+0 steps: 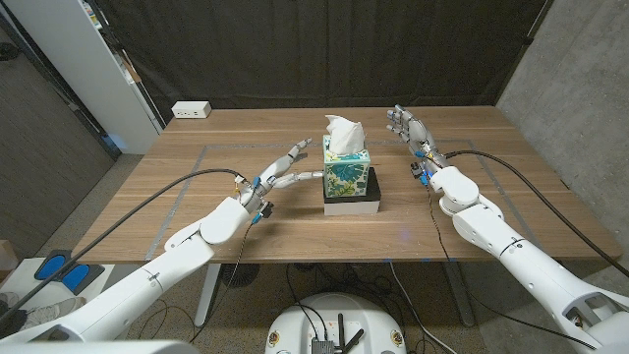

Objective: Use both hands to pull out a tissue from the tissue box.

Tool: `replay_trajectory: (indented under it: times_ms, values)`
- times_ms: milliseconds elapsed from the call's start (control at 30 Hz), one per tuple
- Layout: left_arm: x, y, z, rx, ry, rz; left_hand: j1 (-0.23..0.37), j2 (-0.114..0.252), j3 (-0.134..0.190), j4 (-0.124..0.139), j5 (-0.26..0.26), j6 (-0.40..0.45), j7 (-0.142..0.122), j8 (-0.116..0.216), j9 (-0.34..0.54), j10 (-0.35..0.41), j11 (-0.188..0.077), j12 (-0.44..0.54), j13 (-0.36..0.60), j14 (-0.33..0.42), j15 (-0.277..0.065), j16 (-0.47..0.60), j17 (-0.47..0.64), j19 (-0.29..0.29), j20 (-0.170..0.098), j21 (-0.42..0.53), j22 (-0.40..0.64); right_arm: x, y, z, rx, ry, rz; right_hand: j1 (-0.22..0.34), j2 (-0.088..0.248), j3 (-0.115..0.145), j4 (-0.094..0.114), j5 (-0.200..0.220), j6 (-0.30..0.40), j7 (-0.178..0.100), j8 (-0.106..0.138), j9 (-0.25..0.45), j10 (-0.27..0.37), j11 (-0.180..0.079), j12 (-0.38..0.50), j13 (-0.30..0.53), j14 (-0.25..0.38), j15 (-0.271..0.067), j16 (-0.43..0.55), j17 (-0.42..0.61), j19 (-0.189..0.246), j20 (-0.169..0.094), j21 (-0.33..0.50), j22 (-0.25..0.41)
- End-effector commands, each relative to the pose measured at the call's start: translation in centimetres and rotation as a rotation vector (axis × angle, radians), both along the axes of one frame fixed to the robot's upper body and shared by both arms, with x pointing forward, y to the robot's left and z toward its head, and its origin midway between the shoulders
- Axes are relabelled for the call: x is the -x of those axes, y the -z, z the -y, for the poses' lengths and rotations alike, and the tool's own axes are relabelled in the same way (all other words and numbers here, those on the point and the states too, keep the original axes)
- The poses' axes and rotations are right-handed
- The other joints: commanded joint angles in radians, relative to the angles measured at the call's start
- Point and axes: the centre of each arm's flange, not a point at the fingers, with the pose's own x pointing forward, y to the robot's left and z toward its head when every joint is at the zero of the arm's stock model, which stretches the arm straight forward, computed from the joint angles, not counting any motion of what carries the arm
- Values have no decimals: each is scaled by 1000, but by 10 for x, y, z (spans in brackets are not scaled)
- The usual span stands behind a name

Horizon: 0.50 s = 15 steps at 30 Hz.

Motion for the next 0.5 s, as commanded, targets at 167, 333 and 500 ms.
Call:
replay_trajectory:
  times_ms: [167,333,500]
  values:
    - [-6,-5,19,-51,75,-25,31,-6,-14,-6,12,-200,-23,8,4,-82,8,-1,4,14,7,2,-1,19,4,1,2,2,0,4,-3,9,5,4,12,4,-7,5,7,5,0,5,4,1,-4,2,7,0,-3,1,7,7,-3,2]
    - [-7,-8,25,-59,96,-33,54,-5,-22,-8,16,-175,-41,18,6,-49,11,8,4,39,17,5,-1,40,13,6,2,6,2,8,-10,15,12,3,13,4,-8,5,7,5,0,5,5,1,-4,3,8,0,-3,0,7,7,-3,2]
    - [-7,-12,34,-66,130,-35,91,2,-28,-9,19,-136,-48,33,8,-10,3,15,5,78,26,9,-2,73,20,13,1,9,4,12,-17,19,12,3,13,4,-8,5,7,6,0,5,5,-1,-4,3,9,0,-3,-1,7,7,-3,2]
